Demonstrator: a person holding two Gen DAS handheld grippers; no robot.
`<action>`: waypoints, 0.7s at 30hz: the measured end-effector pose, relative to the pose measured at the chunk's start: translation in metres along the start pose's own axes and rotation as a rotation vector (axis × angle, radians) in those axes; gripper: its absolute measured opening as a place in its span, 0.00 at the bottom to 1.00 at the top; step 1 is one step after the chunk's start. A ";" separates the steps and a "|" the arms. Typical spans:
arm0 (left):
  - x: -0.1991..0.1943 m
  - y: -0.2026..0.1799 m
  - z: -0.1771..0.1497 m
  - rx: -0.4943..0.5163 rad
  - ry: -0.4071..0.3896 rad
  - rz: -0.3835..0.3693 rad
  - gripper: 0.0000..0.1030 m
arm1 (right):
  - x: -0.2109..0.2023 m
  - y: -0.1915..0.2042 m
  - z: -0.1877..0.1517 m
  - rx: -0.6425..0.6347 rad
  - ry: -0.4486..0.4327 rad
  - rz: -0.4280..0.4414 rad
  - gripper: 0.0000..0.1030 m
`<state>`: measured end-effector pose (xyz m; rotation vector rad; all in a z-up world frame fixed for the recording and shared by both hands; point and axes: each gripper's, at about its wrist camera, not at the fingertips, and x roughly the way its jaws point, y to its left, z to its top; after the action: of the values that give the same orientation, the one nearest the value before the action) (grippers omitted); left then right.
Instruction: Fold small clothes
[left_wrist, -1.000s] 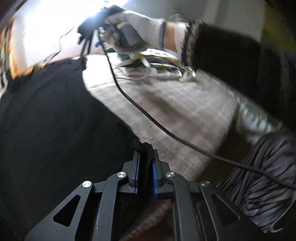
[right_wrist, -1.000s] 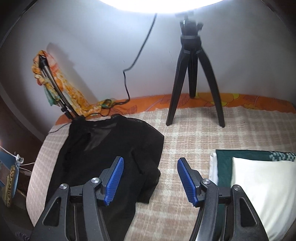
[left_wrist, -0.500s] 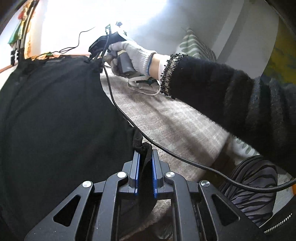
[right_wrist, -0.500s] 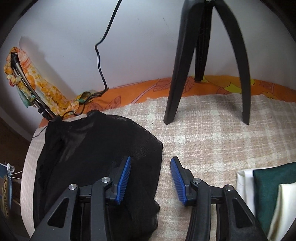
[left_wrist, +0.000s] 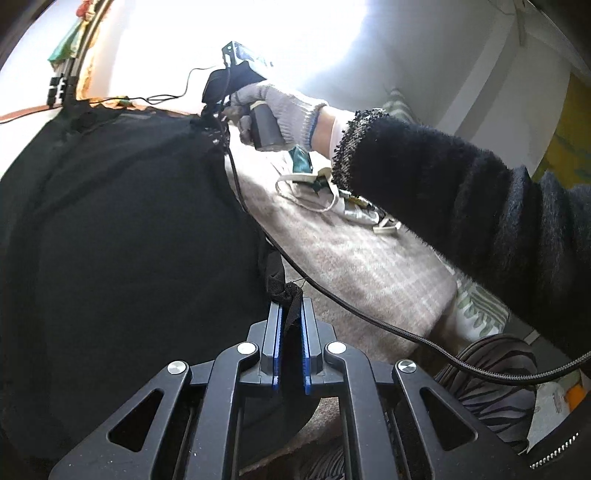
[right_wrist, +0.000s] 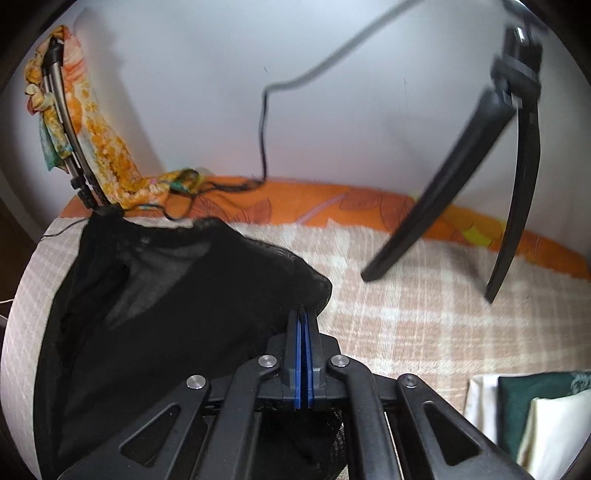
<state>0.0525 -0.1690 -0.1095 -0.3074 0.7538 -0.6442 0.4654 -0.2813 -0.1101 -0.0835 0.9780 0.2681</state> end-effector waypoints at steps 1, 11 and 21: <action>-0.002 0.002 0.001 -0.005 -0.005 -0.001 0.06 | -0.003 0.004 0.003 -0.010 -0.003 -0.008 0.00; -0.032 0.025 -0.006 -0.080 -0.055 0.031 0.05 | -0.020 0.051 0.028 -0.074 0.004 -0.076 0.00; -0.058 0.051 -0.022 -0.145 -0.090 0.080 0.05 | -0.009 0.115 0.041 -0.121 0.002 -0.099 0.00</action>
<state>0.0267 -0.0935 -0.1180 -0.4345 0.7246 -0.4975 0.4640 -0.1646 -0.0742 -0.2424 0.9560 0.2361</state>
